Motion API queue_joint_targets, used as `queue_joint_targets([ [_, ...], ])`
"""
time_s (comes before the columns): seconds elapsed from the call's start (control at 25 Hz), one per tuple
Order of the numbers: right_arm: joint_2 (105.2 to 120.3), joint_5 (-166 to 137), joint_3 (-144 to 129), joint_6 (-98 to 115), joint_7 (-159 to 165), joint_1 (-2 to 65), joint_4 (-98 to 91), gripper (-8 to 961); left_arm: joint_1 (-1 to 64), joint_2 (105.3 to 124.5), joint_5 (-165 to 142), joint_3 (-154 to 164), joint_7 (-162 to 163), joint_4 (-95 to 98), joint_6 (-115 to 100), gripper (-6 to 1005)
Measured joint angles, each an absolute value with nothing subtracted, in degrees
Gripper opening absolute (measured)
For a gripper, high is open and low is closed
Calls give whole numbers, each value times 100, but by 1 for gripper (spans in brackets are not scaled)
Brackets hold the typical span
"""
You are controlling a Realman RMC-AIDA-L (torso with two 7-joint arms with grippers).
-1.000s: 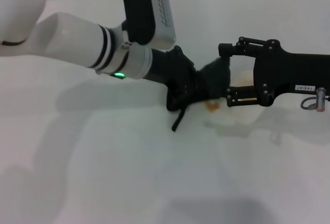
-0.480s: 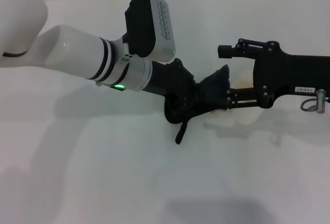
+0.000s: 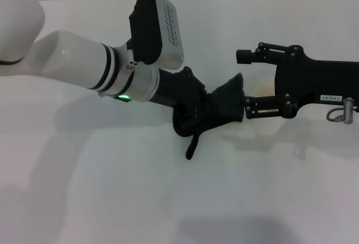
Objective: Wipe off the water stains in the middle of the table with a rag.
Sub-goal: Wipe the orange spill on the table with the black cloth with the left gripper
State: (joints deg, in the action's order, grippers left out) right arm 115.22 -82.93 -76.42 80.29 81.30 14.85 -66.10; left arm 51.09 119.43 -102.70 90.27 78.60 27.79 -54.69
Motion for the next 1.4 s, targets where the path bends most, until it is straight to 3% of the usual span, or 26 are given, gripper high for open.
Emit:
queue_joint_targets([
  [1.4,11522,-8232,-7646,8024,8105,1488,-6603,856,5092,11929,-10822,8999,8197,2873,-5342,82],
])
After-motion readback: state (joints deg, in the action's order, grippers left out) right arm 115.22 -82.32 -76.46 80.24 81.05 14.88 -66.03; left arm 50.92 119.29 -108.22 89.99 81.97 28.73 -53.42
